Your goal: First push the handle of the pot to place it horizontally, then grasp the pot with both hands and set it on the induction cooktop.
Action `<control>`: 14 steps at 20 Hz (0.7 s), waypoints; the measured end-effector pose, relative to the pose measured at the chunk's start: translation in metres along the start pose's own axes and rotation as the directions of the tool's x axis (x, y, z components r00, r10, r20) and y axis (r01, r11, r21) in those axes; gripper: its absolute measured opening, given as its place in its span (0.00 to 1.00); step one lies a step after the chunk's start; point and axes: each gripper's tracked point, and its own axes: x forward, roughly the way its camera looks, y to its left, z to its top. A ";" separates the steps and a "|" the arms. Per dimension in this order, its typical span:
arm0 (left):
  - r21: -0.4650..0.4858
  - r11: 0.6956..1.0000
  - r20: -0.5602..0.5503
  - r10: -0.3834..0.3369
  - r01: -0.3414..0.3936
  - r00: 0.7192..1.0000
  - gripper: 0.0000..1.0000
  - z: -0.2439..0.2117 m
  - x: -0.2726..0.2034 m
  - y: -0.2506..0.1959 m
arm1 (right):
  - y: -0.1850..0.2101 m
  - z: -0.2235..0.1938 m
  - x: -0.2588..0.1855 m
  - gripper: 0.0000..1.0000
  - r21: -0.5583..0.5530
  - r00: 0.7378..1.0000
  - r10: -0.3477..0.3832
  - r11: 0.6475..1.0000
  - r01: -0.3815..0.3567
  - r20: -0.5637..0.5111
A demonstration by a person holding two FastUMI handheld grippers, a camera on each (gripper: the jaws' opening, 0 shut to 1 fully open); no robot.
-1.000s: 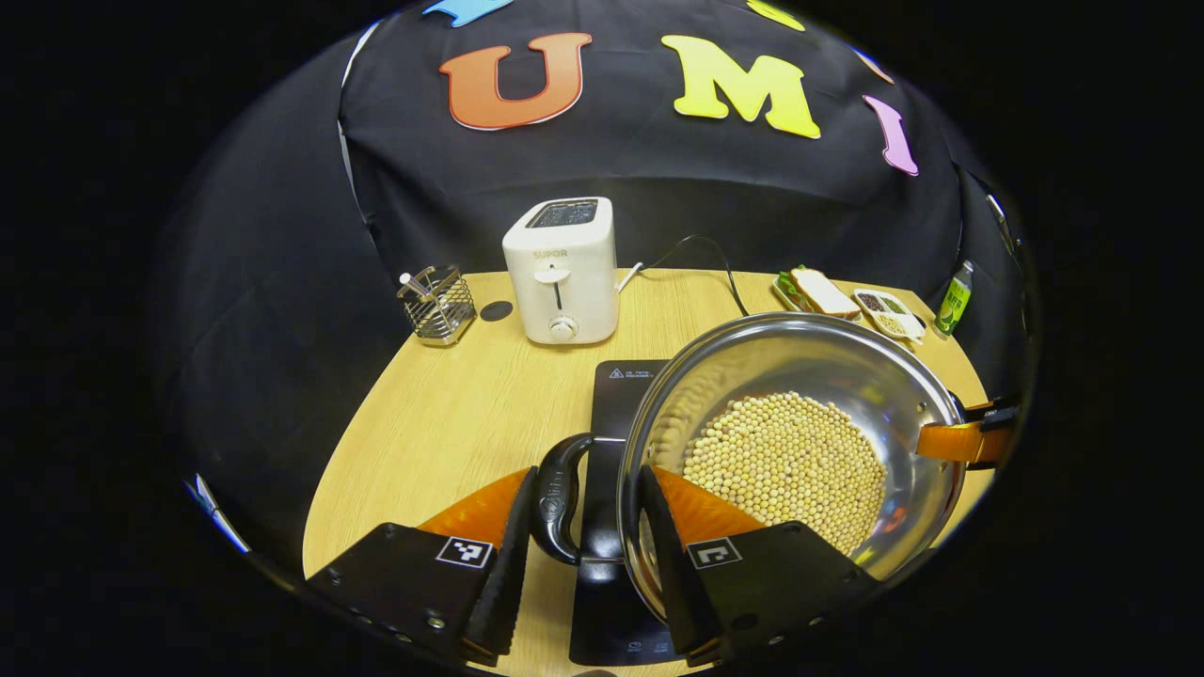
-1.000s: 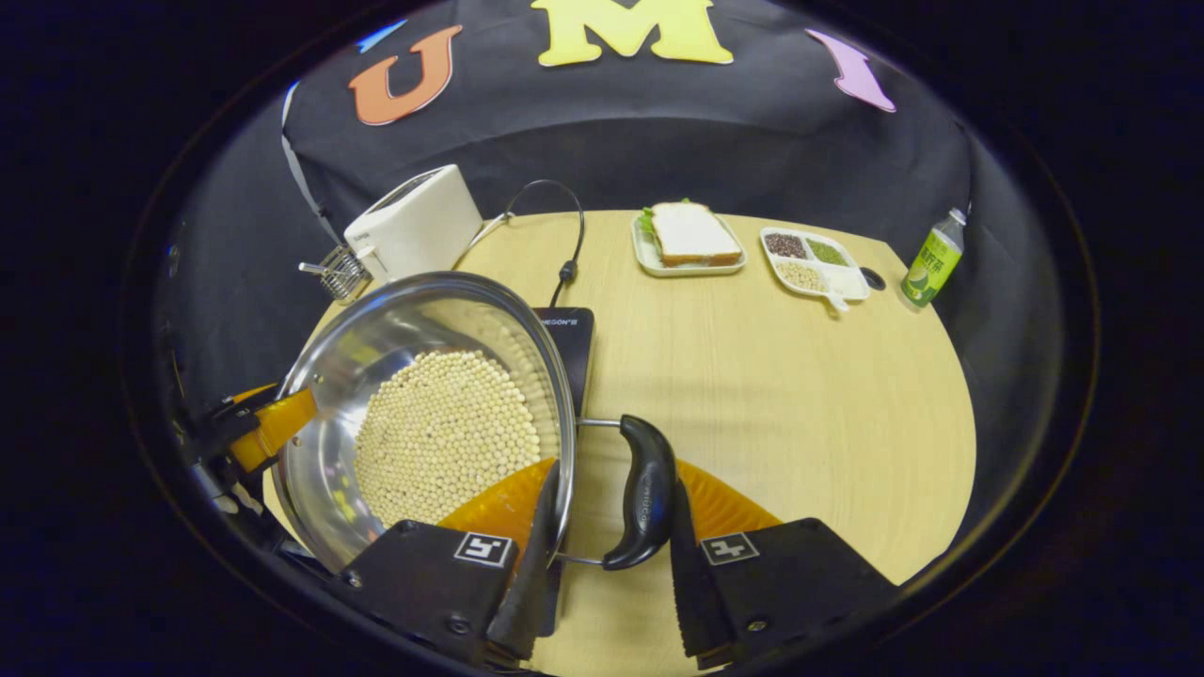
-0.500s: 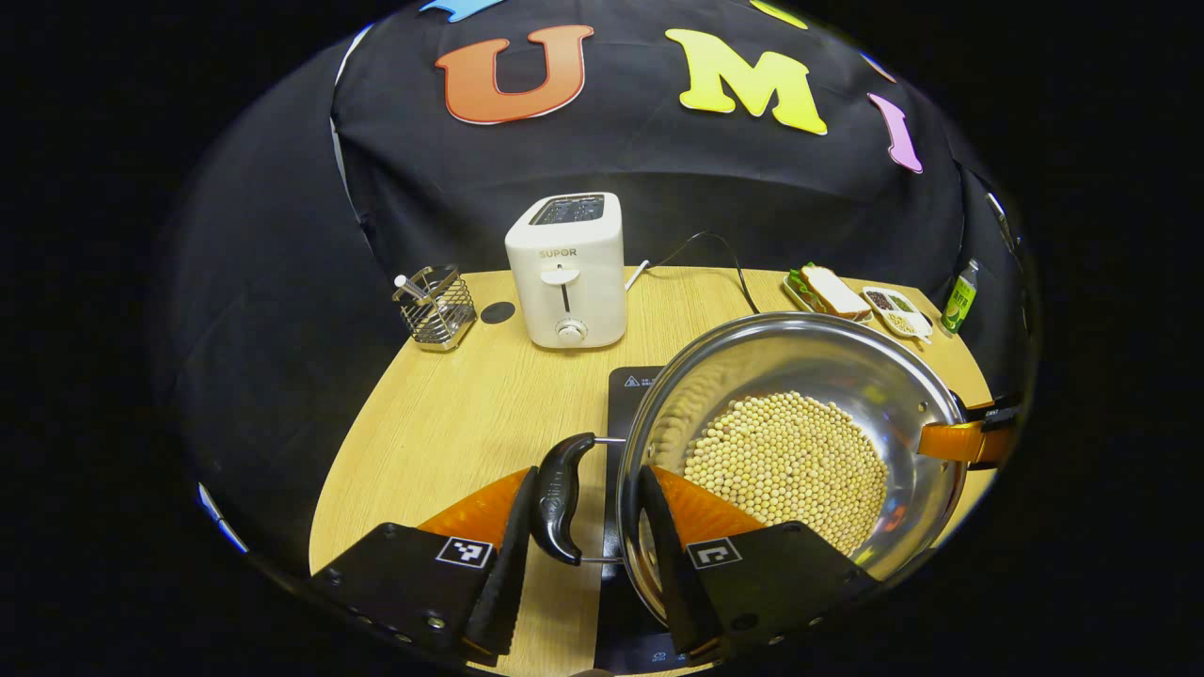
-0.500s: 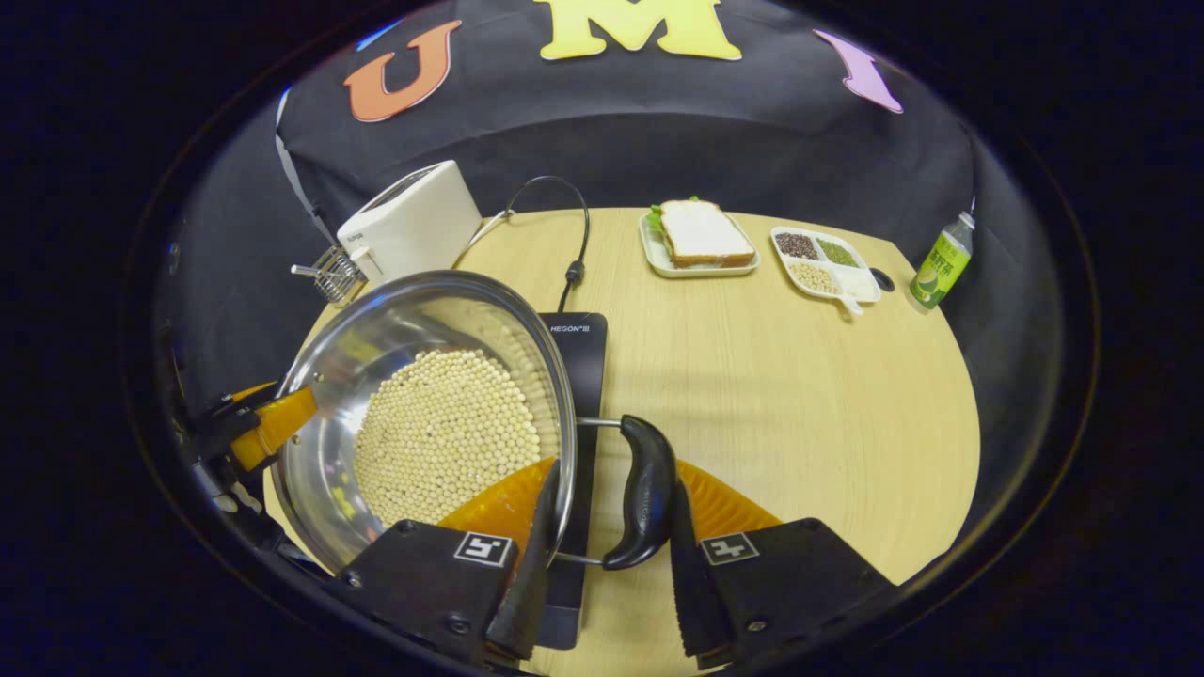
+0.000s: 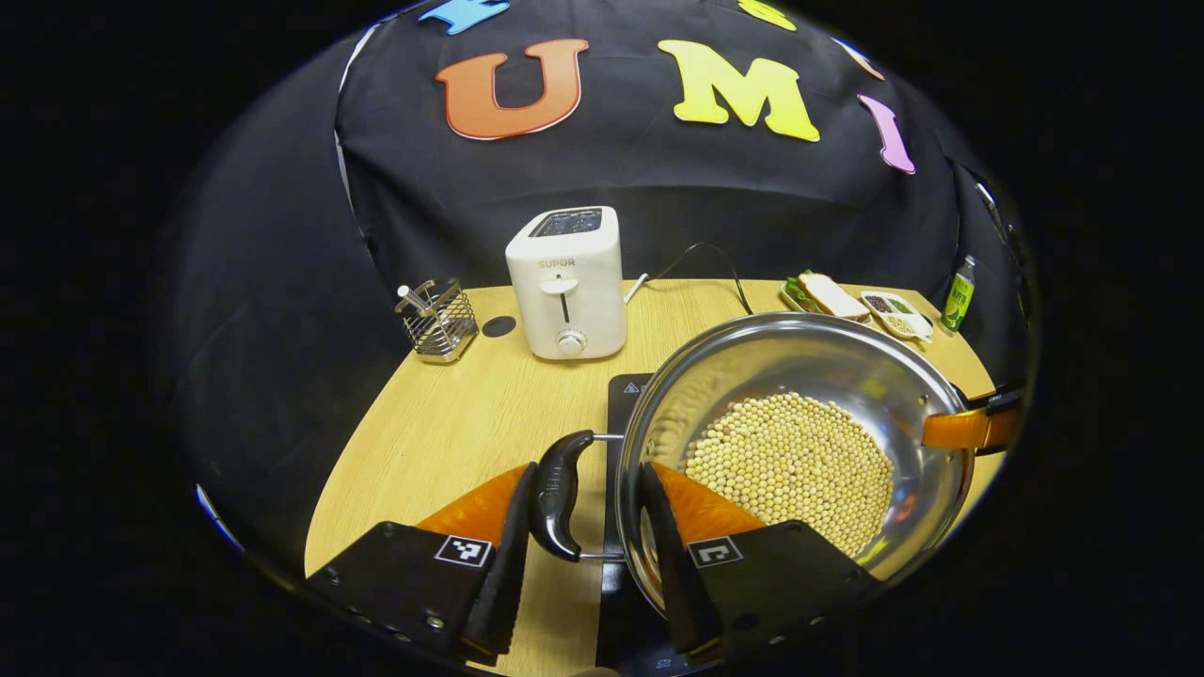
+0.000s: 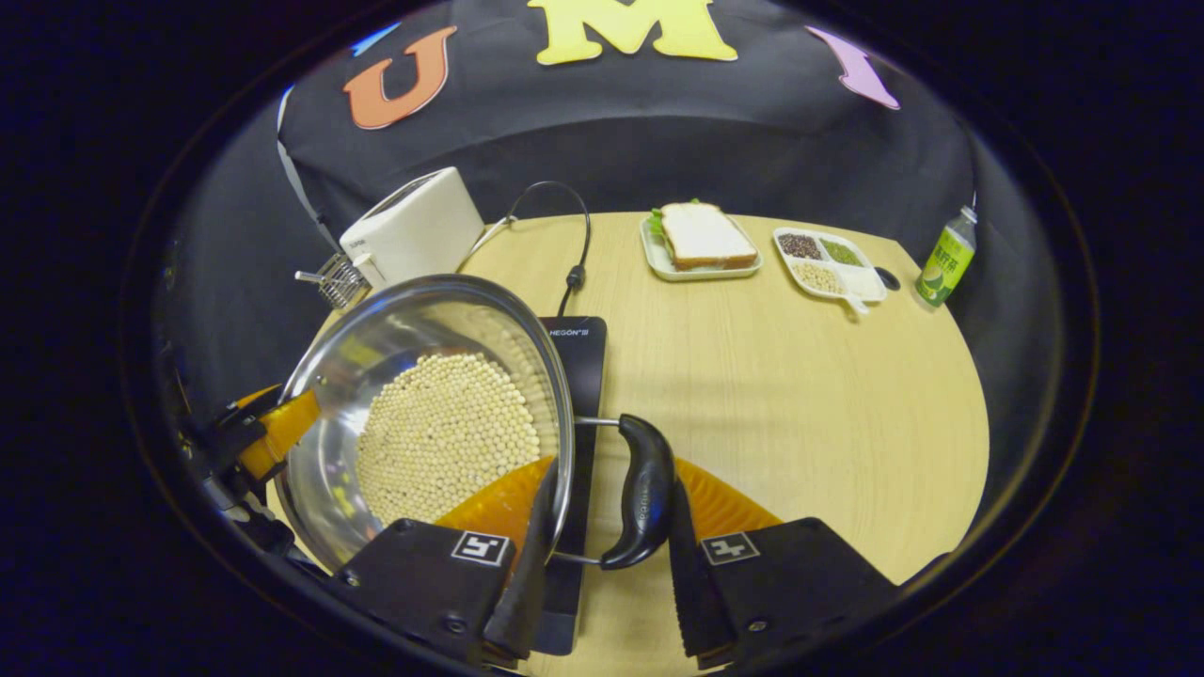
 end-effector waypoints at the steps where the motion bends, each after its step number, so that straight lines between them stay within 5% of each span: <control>1: 0.006 1.000 0.002 0.001 -0.001 1.000 0.71 -0.001 0.000 0.000 | -0.001 0.000 0.001 0.58 0.003 1.000 0.000 1.000 0.000 0.004; 2: 0.011 1.000 0.004 0.000 0.000 1.000 0.62 -0.001 0.000 0.000 | 0.000 0.001 0.000 0.59 0.005 1.000 0.002 1.000 -0.002 0.009; 7: 0.042 0.999 -0.058 -0.005 0.007 0.998 0.66 -0.014 0.006 -0.001 | -0.002 0.002 0.000 0.61 0.007 1.000 0.007 1.000 -0.007 0.021; 9: 0.007 1.000 -0.104 -0.004 0.005 0.995 0.79 -0.033 0.003 -0.003 | -0.003 0.002 -0.001 0.72 -0.006 0.999 0.021 1.000 -0.021 0.030; 10: -0.010 1.000 -0.078 0.011 -0.012 0.997 0.94 -0.027 0.002 0.003 | -0.006 0.003 -0.006 0.80 0.002 0.998 0.025 1.000 -0.025 0.055; 13: -0.021 0.998 0.011 0.052 -0.052 0.999 0.96 -0.014 -0.014 0.014 | -0.016 0.005 -0.023 0.86 0.008 0.993 0.032 0.999 -0.033 0.113; 14: -0.022 0.998 0.031 0.059 -0.059 0.998 0.97 -0.012 -0.022 0.016 | -0.016 0.002 -0.029 0.97 0.006 0.991 0.052 0.999 -0.053 0.119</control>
